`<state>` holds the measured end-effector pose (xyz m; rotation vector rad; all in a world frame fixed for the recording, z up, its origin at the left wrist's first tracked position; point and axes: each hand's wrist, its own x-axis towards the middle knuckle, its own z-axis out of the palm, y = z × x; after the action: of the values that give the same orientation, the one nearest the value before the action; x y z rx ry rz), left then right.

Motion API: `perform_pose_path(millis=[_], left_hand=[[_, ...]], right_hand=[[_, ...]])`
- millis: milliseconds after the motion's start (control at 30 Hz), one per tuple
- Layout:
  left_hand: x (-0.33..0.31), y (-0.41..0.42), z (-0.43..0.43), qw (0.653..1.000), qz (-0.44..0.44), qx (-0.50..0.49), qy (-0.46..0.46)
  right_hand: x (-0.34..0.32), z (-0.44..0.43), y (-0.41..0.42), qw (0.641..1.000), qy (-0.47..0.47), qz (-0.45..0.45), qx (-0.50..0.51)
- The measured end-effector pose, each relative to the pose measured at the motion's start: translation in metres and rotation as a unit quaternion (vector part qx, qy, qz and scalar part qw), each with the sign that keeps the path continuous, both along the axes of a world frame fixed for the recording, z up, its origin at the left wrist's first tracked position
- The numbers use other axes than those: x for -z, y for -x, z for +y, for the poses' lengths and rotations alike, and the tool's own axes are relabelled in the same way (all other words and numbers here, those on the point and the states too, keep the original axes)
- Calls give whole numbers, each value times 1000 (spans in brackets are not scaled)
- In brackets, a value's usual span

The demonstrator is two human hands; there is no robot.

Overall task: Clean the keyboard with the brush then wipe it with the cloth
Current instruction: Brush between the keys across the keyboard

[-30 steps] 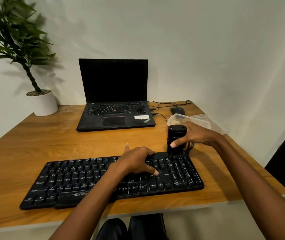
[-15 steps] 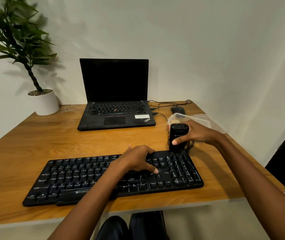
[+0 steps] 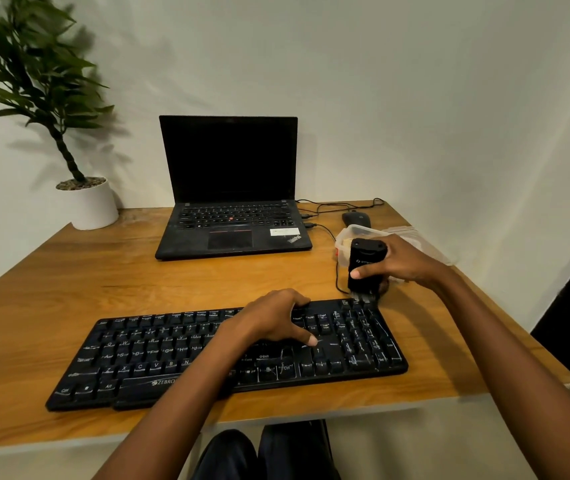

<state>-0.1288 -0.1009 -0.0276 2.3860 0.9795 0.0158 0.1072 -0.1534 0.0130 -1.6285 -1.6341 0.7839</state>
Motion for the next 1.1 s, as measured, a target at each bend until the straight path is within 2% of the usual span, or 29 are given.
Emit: perform_pose_path(millis=[100, 267, 667, 867, 1000, 1100], left_hand=[[-1, -1, -1, 1000, 2, 1, -4], [-3, 0, -2, 1000, -3, 1, -4], [-2, 0, -3, 1000, 2, 3, -11], [-2, 0, -2, 1000, 8, 2, -13], [-2, 0, -2, 1000, 10, 2, -12], [-3, -1, -1, 1000, 11, 2, -11]], right_hand=[[5, -4, -2, 1000, 6, 25, 4], [5, -2, 1, 1000, -9, 17, 8], [-3, 7, 16, 994, 84, -24, -67], [-5, 9, 19, 996, 64, -45, -52], [-9, 0, 6, 994, 88, -35, -45], [-5, 2, 10, 997, 57, -44, -24]])
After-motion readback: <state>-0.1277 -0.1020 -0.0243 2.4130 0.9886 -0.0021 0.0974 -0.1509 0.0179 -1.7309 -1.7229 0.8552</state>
